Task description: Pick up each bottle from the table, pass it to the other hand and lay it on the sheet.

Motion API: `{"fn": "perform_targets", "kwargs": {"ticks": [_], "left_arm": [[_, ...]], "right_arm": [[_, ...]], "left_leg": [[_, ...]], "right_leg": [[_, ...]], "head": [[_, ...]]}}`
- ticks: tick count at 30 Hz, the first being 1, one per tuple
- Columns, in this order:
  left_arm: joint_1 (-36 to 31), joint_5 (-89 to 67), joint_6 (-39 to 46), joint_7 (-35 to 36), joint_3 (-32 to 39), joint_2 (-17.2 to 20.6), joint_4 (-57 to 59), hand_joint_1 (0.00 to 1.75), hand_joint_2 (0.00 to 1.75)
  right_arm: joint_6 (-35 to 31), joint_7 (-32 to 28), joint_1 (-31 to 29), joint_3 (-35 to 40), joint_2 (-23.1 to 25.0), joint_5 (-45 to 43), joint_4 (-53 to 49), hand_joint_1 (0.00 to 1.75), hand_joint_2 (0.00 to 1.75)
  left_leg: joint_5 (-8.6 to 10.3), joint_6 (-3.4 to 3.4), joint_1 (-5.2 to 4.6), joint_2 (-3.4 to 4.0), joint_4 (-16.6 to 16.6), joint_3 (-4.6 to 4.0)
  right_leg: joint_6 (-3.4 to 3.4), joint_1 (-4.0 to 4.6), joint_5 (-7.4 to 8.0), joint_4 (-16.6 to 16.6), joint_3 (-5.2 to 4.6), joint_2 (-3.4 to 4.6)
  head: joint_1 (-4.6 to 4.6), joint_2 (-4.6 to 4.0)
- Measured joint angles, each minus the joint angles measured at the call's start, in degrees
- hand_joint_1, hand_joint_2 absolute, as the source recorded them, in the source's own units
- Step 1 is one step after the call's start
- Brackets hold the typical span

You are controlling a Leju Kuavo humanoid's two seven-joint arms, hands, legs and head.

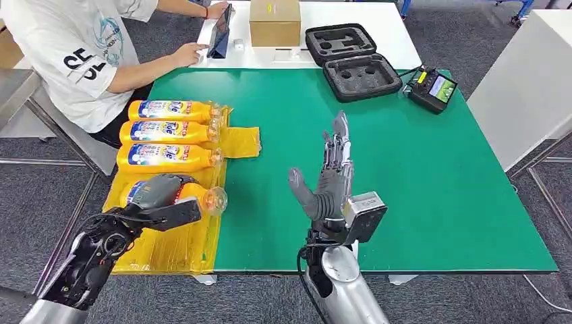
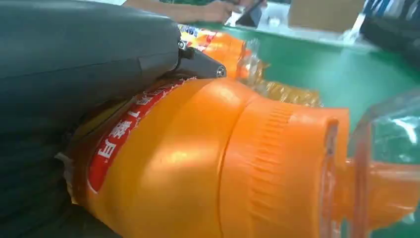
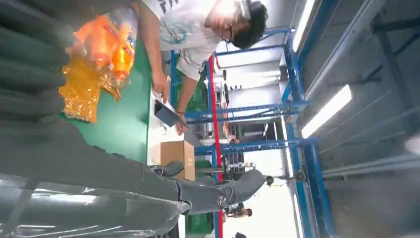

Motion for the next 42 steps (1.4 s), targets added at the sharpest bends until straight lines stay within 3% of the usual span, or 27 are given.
{"fn": "perform_targets", "kwargs": {"ticks": [8, 19, 20, 21, 22, 23, 28, 29, 35, 42], "left_arm": [[-3.75, -2.8, -3.37, 0.97, -4.75, 1.01, 4.95, 1.75, 1.75], [-6.0, -7.44, 1.9, 2.78, -11.85, 0.29, 15.01, 1.75, 1.75], [-5.95, -7.65, 2.25, 2.78, -12.13, 0.23, 15.74, 1.52, 1.75], [-5.98, -7.7, 2.58, 2.73, -12.4, 0.14, 16.27, 0.91, 1.75], [-5.98, -7.74, 2.9, 2.65, -12.66, 0.03, 16.81, 0.61, 1.75], [-5.98, -7.72, 3.1, 2.63, -12.9, -0.04, 17.4, 0.0, 1.75], [-6.3, -6.36, 3.25, 2.03, -13.03, -0.21, 19.57, 0.0, 1.75], [-6.35, -5.52, 3.1, 1.71, -12.97, -0.25, 19.98, 0.0, 0.0], [-6.51, 0.79, -1.41, -0.02, -11.98, -0.58, 20.72, 0.0, 0.0], [-6.59, 16.48, -14.39, -2.66, -8.63, -1.5, 20.72, 0.0, 0.0]], "right_arm": [[1.25, 0.55, 0.18, -0.74, 0.74, -0.68, -0.31, 0.0, 1.75], [2.43, 1.79, 0.16, -1.03, 1.6, -0.9, -0.15, 0.0, 1.75], [2.53, 1.79, 0.16, -1.03, 1.62, -1.03, -0.02, 0.0, 1.75], [2.58, 1.79, 0.14, -1.03, 1.62, -1.14, 0.11, 0.0, 1.75], [2.6, 1.79, 0.13, -1.03, 1.64, -1.18, 0.24, 0.0, 1.75], [2.6, 1.79, 0.1, -1.03, 1.66, -1.27, 0.39, 0.0, 1.75], [2.62, 1.79, -0.03, -1.01, 1.7, -1.75, 1.09, 0.0, 1.75], [2.67, 1.79, -0.14, -1.0, 1.7, -1.77, 1.29, 0.0, 1.75], [2.91, 1.81, -0.87, -0.96, 1.7, -2.14, 2.6, 0.0, 1.75], [2.95, 1.73, -2.02, -0.52, 1.7, -2.73, 5.18, 0.0, 1.75]], "left_leg": [[-0.01, 0.0, 0.0, 0.0, 0.0, -0.01], [-0.03, -0.01, -0.01, 0.0, -0.02, 0.04], [-0.03, -0.01, 0.0, -0.01, -0.02, 0.07], [-0.03, -0.02, 0.0, -0.01, -0.03, 0.13], [-0.05, -0.03, 0.0, -0.04, -0.04, 0.19], [-0.06, -0.04, 0.0, -0.06, -0.05, 0.28], [-0.08, -0.07, 0.0, -0.07, -0.07, 0.5], [-0.07, -0.07, 0.0, -0.07, -0.07, 0.52], [-0.05, -0.07, -0.01, -0.25, -0.07, 0.73], [-0.06, -0.07, -0.01, -0.33, -0.07, 0.88]], "right_leg": [[0.0, 0.0, 0.0, 0.0, -0.01, 0.0], [0.0, -0.01, 0.0, 0.0, 0.07, 0.0], [0.0, -0.01, 0.0, 0.0, 0.11, 0.0], [-0.01, 0.0, -0.01, -0.01, 0.17, -0.01], [-0.02, 0.0, -0.03, -0.01, 0.26, -0.03], [-0.03, 0.0, -0.04, -0.01, 0.35, -0.04], [-0.03, 0.0, -0.04, -0.01, 0.56, -0.03], [-0.03, 0.0, -0.04, -0.01, 0.58, -0.03], [-0.03, -0.02, -0.04, -0.01, 0.83, -0.07], [-0.01, -0.02, -0.08, -0.02, 1.03, -0.15]], "head": [[0.0, 0.0], [0.0, 0.0], [-0.04, 0.0], [0.02, 0.0], [-0.04, 0.0], [0.0, 0.0], [-0.02, 0.0], [0.0, 0.0], [-0.02, 0.0], [-0.02, 0.0]]}}
